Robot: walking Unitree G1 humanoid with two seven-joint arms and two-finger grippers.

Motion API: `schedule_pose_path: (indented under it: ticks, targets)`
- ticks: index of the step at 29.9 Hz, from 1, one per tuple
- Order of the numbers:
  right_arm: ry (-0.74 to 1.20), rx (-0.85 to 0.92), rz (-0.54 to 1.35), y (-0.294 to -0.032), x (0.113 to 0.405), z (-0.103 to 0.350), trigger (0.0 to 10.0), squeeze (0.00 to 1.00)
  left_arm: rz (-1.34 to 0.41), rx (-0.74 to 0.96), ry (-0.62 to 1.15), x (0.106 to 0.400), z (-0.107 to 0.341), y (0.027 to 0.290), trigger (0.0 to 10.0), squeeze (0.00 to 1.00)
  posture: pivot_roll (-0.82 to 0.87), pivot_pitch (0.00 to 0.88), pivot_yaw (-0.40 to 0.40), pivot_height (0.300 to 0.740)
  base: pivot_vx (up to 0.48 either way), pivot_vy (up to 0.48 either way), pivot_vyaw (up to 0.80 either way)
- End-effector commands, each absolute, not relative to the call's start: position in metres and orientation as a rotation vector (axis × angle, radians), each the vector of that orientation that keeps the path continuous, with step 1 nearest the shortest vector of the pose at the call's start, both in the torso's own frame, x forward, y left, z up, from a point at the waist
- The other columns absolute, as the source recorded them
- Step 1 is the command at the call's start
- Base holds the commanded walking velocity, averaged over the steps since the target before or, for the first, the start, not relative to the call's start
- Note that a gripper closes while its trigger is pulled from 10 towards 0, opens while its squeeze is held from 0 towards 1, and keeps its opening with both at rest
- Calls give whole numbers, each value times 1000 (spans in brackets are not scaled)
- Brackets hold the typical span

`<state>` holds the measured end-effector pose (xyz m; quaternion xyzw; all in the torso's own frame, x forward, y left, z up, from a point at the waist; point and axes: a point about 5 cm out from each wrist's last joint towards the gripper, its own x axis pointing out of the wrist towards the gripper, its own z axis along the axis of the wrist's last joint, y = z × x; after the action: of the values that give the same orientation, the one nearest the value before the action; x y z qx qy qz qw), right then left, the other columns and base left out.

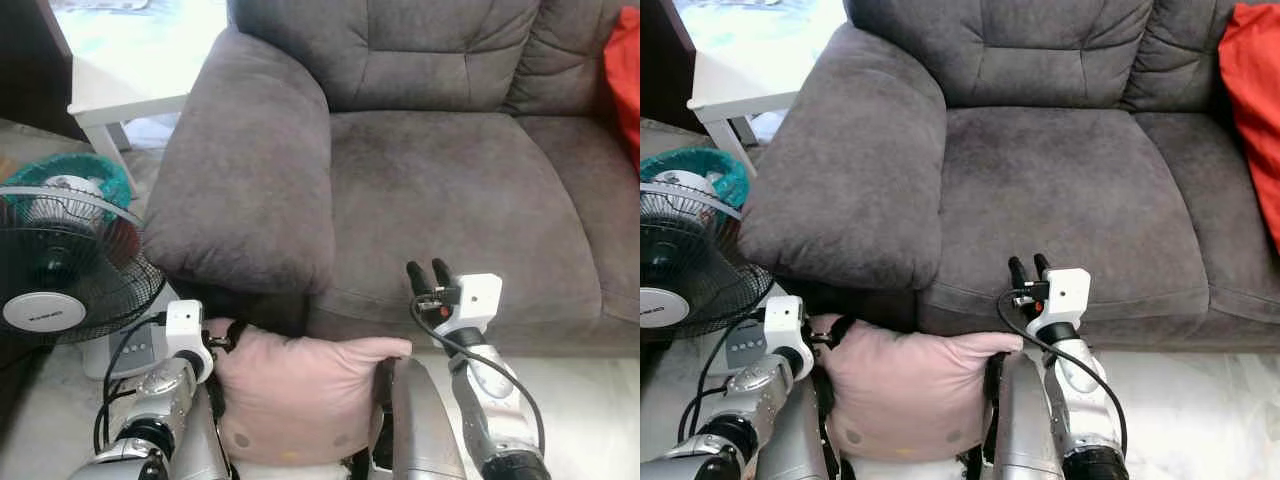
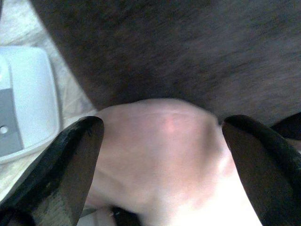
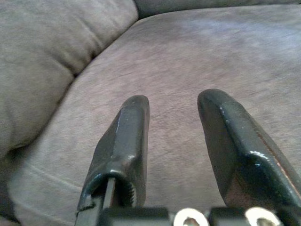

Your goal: Move the pillow to the sofa from floor

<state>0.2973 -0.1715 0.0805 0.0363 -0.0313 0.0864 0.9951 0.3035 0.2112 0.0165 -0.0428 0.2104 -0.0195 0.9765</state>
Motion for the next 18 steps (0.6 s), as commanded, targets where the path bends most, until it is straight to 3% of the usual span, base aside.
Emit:
schedule_pose_path:
  ticks: [1,18]
  targets:
    - [-73,74,170,-175,297,84,10000,0,-10,-91,450,301,13,216,10000,0,74,169,-99,476,0,0,0]
    - [-152,58,197,-185,301,116,10000,0,-10,-91,408,301,14,214,10000,0,29,230,-173,476,0,0,0]
